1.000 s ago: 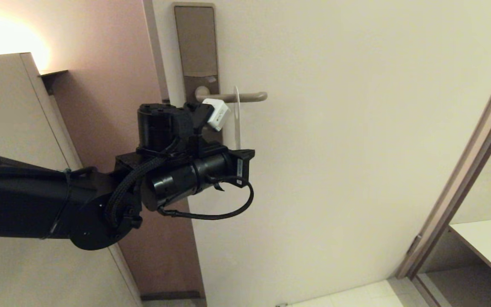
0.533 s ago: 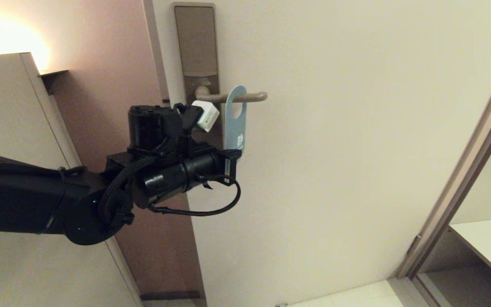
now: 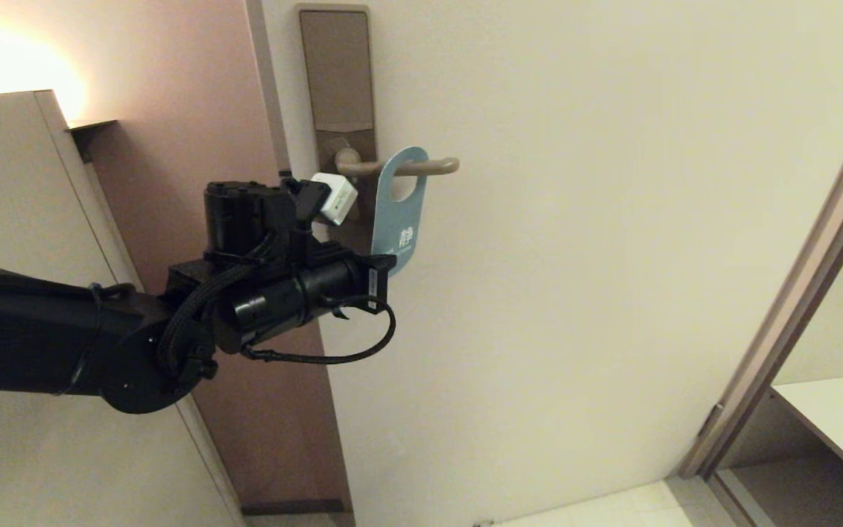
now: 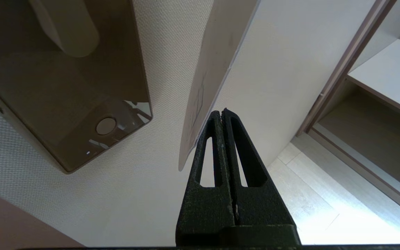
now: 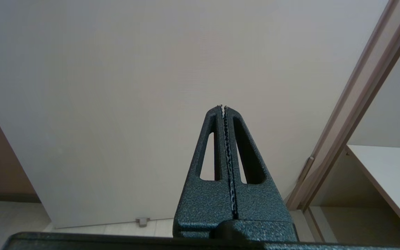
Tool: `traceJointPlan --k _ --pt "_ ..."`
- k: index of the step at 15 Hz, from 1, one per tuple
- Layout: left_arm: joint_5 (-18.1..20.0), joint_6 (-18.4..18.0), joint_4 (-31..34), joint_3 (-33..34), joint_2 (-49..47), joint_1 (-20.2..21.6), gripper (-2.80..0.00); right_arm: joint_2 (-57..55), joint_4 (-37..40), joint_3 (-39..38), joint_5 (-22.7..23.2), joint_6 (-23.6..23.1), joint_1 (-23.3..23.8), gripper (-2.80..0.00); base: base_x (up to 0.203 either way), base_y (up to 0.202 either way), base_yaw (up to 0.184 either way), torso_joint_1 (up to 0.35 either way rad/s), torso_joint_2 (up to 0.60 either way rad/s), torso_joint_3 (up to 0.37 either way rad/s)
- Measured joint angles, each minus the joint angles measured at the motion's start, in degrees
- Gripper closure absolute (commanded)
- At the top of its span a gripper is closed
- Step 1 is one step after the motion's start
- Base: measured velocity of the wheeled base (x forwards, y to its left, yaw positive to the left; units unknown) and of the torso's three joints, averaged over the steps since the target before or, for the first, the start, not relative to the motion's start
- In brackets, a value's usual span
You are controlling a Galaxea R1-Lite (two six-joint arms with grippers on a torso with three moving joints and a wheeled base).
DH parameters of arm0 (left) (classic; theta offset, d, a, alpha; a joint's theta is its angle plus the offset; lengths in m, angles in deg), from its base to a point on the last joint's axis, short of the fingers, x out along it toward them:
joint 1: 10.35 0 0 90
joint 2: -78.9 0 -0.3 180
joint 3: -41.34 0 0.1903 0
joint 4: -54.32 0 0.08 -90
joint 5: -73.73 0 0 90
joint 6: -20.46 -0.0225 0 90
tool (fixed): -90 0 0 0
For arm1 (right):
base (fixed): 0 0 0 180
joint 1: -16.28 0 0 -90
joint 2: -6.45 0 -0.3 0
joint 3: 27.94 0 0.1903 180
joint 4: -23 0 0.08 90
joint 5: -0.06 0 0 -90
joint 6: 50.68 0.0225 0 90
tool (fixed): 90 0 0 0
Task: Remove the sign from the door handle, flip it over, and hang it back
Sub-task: Hang the sign back with the other side facing out
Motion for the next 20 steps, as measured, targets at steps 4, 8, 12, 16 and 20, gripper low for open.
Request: traceJointPlan --k 4,8,12,16,20 --pt "0.0 0.0 0.0 0.0 0.3 0.8 0.0 0.0 0.0 0.0 0.0 0.0 0.0 0.0 0.0 0.0 0.0 0.0 0.0 0.0" --pt "0.0 0.0 0.0 0.0 1.0 3.2 0.0 0.0 0.0 0.0 0.0 0.0 0.0 0.0 0.0 0.0 0.0 0.0 0.0 0.0" --pt "0.0 0.0 0.0 0.1 1.9 5.7 0.0 0.0 0.0 0.0 0.0 0.0 0.0 0.0 0.0 0.0 0.0 0.0 0.0 0.0" --pt "0.0 0.0 0.0 2.5 3.4 6.7 0.0 0.0 0.0 0.0 0.0 0.0 0.0 0.0 0.0 0.0 0.0 0.0 0.0 0.0" --pt "0.2 0.0 0.0 5.2 5.6 6.9 0.0 0.0 0.0 0.0 0.0 0.0 0.0 0.0 0.0 0.0 0.0 0.0 0.0 0.0"
